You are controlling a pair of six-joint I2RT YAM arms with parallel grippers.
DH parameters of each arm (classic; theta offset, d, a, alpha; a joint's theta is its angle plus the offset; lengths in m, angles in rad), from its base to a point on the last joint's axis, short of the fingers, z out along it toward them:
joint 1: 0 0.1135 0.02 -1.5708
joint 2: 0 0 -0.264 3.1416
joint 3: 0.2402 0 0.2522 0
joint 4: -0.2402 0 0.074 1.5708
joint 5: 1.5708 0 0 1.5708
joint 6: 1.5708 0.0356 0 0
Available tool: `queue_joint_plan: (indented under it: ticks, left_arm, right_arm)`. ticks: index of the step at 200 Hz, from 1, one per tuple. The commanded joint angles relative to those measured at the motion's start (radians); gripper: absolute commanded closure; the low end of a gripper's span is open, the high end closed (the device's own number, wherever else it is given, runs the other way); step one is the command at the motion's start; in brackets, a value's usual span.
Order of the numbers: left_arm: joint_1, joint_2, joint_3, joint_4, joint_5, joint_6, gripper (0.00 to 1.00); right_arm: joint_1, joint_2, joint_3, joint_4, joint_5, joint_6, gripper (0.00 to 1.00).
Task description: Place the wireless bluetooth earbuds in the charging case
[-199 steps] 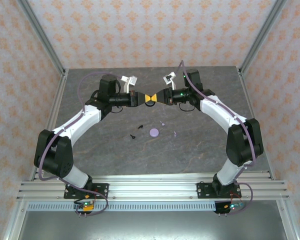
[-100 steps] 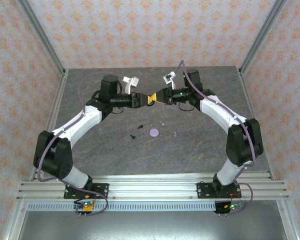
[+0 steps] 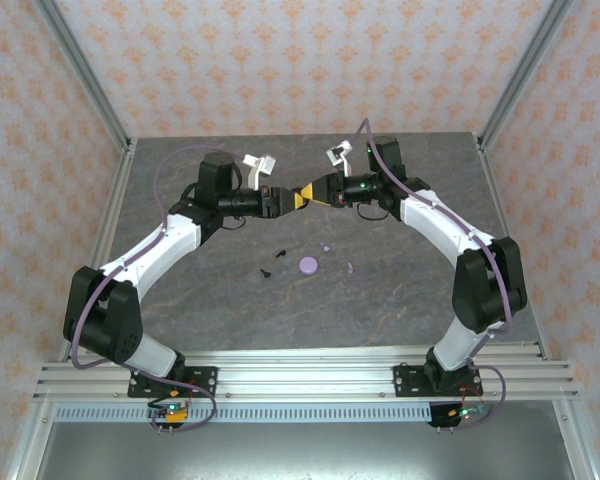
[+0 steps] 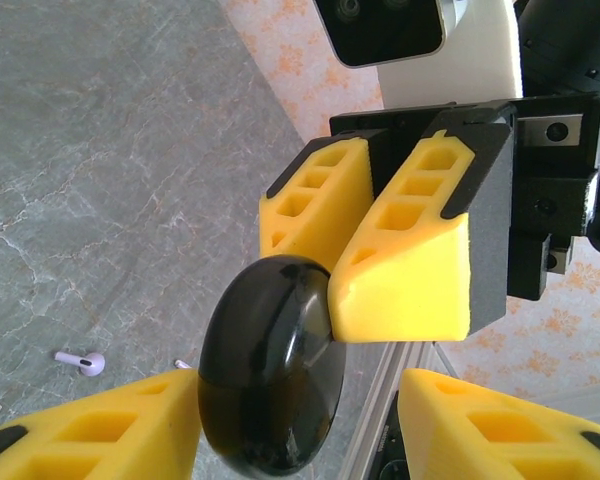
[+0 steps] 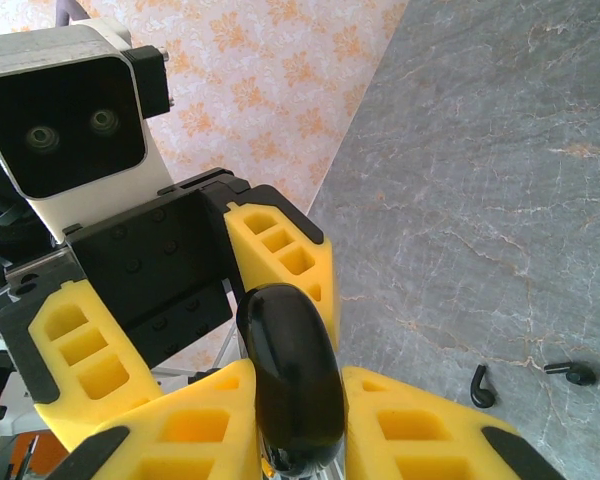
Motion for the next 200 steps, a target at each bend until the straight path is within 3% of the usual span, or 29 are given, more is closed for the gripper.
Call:
queue_joint_plan:
  ticks: [1, 128, 168, 200]
  left_arm:
    - [-0.004, -0.019, -0.005, 0.030, -0.005, -0.013, 0.46]
    - [-0.019, 0.012, -0.001, 0.087, -0.010, -0.056, 0.64]
    - [-0.028, 0.018, 0.001, 0.098, -0.015, -0.056, 0.64]
    - [-0.031, 0.020, 0.001, 0.103, -0.020, -0.085, 0.75]
  right_arm:
    - [-0.004, -0.029, 0.028, 0.053, -0.004, 0.008, 0.77]
    - [0.007, -0.024, 0.019, 0.066, -0.023, 0.014, 0.77]
    - [0.012, -0.023, 0.019, 0.059, -0.025, 0.007, 0.77]
    - [0.014, -0.026, 0.020, 0.034, -0.019, -0.011, 0.77]
